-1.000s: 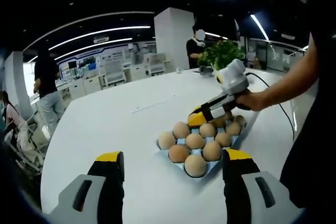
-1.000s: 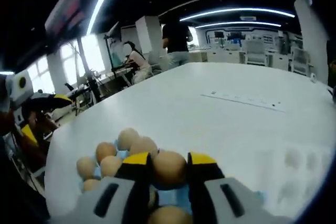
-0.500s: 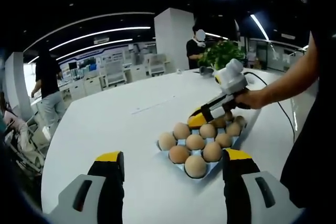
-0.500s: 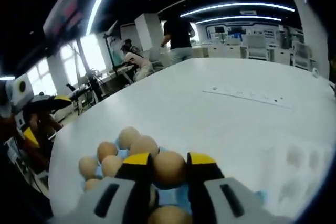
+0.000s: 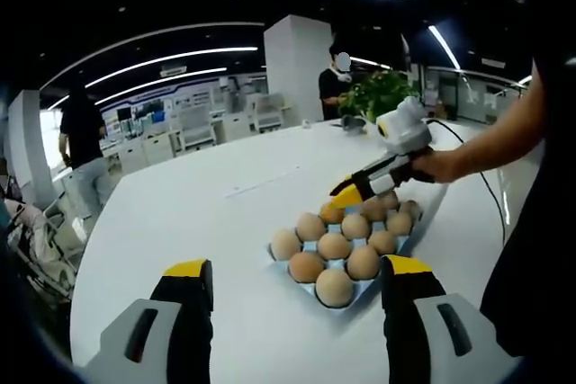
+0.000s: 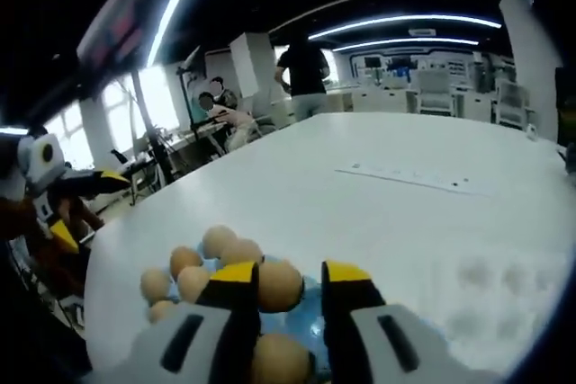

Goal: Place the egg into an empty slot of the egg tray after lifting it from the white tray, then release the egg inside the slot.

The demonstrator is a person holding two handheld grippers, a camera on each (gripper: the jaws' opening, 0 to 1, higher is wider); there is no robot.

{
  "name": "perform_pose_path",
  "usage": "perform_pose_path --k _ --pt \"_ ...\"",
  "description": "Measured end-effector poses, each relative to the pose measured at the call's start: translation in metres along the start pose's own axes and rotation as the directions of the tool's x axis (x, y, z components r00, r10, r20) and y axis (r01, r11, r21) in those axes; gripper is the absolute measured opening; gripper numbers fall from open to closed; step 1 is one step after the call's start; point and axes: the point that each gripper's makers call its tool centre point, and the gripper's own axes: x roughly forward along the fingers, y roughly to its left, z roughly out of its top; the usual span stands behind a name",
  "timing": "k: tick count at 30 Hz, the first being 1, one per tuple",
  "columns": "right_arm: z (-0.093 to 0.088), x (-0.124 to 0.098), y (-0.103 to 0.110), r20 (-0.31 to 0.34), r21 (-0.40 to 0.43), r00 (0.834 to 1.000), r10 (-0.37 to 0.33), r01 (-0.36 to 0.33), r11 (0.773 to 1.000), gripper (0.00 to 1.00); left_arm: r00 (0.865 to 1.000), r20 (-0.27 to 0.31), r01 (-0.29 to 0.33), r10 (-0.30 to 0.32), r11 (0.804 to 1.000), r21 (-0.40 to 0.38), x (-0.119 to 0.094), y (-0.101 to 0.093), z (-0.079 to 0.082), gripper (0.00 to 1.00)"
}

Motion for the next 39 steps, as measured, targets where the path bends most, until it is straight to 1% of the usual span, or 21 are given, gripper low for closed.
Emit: perform_pose_path --k 4,5,7,9,10,12,16,20,21,22,24,25,27,28,29,30,32,35,37,38,39 --pt "0.003 -0.022 -0.026 0.028 0.027 0.997 -0.072 0.071 0.997 0.27 1.0 0.001 0.005 -0.005 1.0 -0.002 0.001 0.0 0.0 0.77" --pt "0.003 -0.024 -0.028 0.031 0.029 0.997 -0.077 0.076 0.997 0.27 1.0 0.001 0.007 -0.007 1.0 -0.002 0.001 -0.001 0.0 0.77" --pt "0.001 -0.034 -0.044 0.034 0.021 0.992 -0.125 0.125 0.992 0.27 1.0 -0.003 0.013 -0.013 1.0 -0.003 0.003 -0.002 0.0 0.77" --pt "0.0 -0.044 -0.058 0.041 0.038 0.986 -0.161 0.159 0.987 0.27 1.0 -0.001 0.016 -0.016 1.0 -0.002 0.003 -0.003 0.0 0.77" --pt "-0.001 -0.048 -0.063 0.043 0.051 0.983 -0.178 0.175 0.983 0.27 1.0 -0.001 0.016 -0.016 1.0 -0.003 0.003 -0.003 0.0 0.77" --pt "0.0 -0.062 -0.08 0.066 0.059 0.97 -0.234 0.231 0.971 0.27 1.0 0.004 0.015 -0.015 1.0 -0.004 0.003 -0.002 0.002 0.77" --pt "-0.005 -0.08 -0.101 0.068 0.078 0.953 -0.294 0.289 0.954 0.27 1.0 0.0 0.013 -0.013 1.0 -0.003 0.003 -0.001 0.0 0.77" --pt "-0.012 -0.105 -0.133 0.061 0.068 0.909 -0.411 0.407 0.911 0.27 1.0 -0.001 0.01 -0.01 1.0 0.0 0.003 0.0 0.0 0.77" --pt "-0.013 -0.114 -0.145 0.071 0.081 0.888 -0.454 0.449 0.89 0.27 1.0 -0.001 0.009 -0.009 1.0 -0.001 0.003 0.0 0.0 0.77" --pt "-0.013 -0.117 -0.149 0.073 0.086 0.881 -0.466 0.46 0.884 0.27 1.0 -0.001 0.008 -0.008 1.0 -0.001 0.003 0.001 0.0 0.77" --pt "-0.017 -0.136 -0.171 0.075 0.111 0.836 -0.543 0.534 0.838 0.27 1.0 -0.003 0.008 -0.008 1.0 -0.001 0.003 0.001 0.0 0.77" --pt "-0.019 -0.143 -0.178 0.074 0.124 0.819 -0.569 0.559 0.82 0.26 1.0 -0.005 0.009 -0.009 1.0 -0.003 0.004 0.001 -0.001 0.77" --pt "-0.02 -0.153 -0.189 0.077 0.14 0.793 -0.604 0.591 0.795 0.26 1.0 -0.007 0.01 -0.01 1.0 -0.004 0.004 0.0 -0.001 0.77" --pt "-0.02 -0.154 -0.191 0.075 0.144 0.788 -0.611 0.598 0.789 0.26 1.0 -0.007 0.011 -0.011 1.0 -0.003 0.004 0.0 -0.001 0.77" --pt "-0.022 -0.161 -0.2 0.071 0.147 0.767 -0.637 0.624 0.767 0.26 1.0 -0.007 0.009 -0.01 1.0 -0.002 0.004 0.0 -0.001 0.77" --pt "-0.027 -0.167 -0.211 0.06 0.155 0.751 -0.657 0.644 0.749 0.26 1.0 -0.005 -0.001 0.001 1.0 -0.001 0.004 0.002 0.0 0.77" --pt "-0.024 -0.177 -0.222 0.081 0.128 0.711 -0.699 0.688 0.714 0.26 1.0 -0.002 -0.007 0.007 1.0 -0.006 0.004 0.004 0.001 0.77" --pt "-0.03 -0.179 -0.23 0.065 0.154 0.706 -0.705 0.691 0.706 0.26 1.0 -0.005 -0.007 0.007 1.0 -0.003 0.003 0.003 0.0 0.77" --pt "-0.036 -0.178 -0.232 0.04 0.147 0.709 -0.704 0.693 0.706 0.26 1.0 -0.008 -0.009 0.009 1.0 -0.002 0.002 0.003 0.0 0.78" --pt "-0.038 -0.178 -0.234 0.037 0.136 0.703 -0.71 0.7 0.701 0.26 1.0 -0.008 -0.012 0.012 1.0 -0.004 0.002 0.003 0.0 0.78" --pt "-0.04 -0.178 -0.236 0.031 0.135 0.704 -0.71 0.701 0.701 0.26 1.0 -0.006 -0.013 0.013 1.0 -0.007 0.002 0.003 0.001 0.78"
